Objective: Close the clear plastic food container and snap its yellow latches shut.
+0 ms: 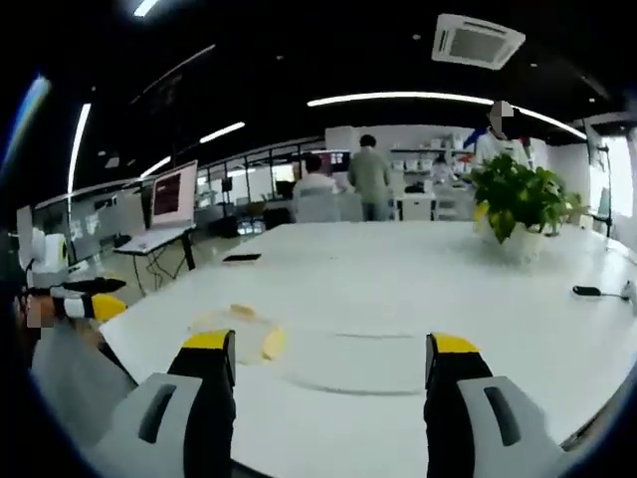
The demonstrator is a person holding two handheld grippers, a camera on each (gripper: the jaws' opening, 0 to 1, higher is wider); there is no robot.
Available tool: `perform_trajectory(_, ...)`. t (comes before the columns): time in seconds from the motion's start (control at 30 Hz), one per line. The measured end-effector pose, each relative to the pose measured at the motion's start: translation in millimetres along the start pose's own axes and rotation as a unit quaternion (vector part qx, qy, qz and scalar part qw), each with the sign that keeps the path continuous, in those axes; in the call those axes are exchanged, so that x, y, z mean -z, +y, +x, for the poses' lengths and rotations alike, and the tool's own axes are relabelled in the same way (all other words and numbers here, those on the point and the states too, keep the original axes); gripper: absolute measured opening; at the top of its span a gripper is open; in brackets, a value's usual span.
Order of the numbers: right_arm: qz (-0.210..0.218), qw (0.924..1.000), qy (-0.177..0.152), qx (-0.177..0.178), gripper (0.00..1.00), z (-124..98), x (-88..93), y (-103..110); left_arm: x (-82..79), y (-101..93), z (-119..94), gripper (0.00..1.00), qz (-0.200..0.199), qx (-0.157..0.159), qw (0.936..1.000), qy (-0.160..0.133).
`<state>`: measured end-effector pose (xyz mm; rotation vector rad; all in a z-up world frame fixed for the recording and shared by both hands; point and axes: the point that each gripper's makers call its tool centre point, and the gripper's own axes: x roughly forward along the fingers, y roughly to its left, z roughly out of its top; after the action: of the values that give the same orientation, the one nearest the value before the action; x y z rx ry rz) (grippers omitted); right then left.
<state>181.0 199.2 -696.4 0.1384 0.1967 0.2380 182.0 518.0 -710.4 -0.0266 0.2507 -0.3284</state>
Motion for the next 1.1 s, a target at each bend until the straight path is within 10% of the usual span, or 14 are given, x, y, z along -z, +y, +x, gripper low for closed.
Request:
perform_trajectory(0.27,-0.040,0.9989,-0.007,-0.025,0.99,3.9,-2.9,12.1,4.0,0.9,0.7,0.93,0.002,-0.002,0.9999,0.010)
perform_trajectory(0.47,-0.015,0.9980,0.060,-0.014,1.00,3.3,19.5,8.8,5.2,2.5,1.0,0.99,0.000,-0.004,0.9999,0.009)
perform_trajectory(0.6,-0.038,0.9987,0.031,-0.012,1.00,3.4,9.6,8.4,1.3,-4.6,0.0,0.99,-0.033,0.020,0.9992,-0.007)
perform_trajectory(1.1,-0.048,0.9954,0.081,0.018,0.98,2.6,24.3,-1.1,0.4,-12.2,-2.2,0.99,-0.044,0.039,0.9983,0.000)
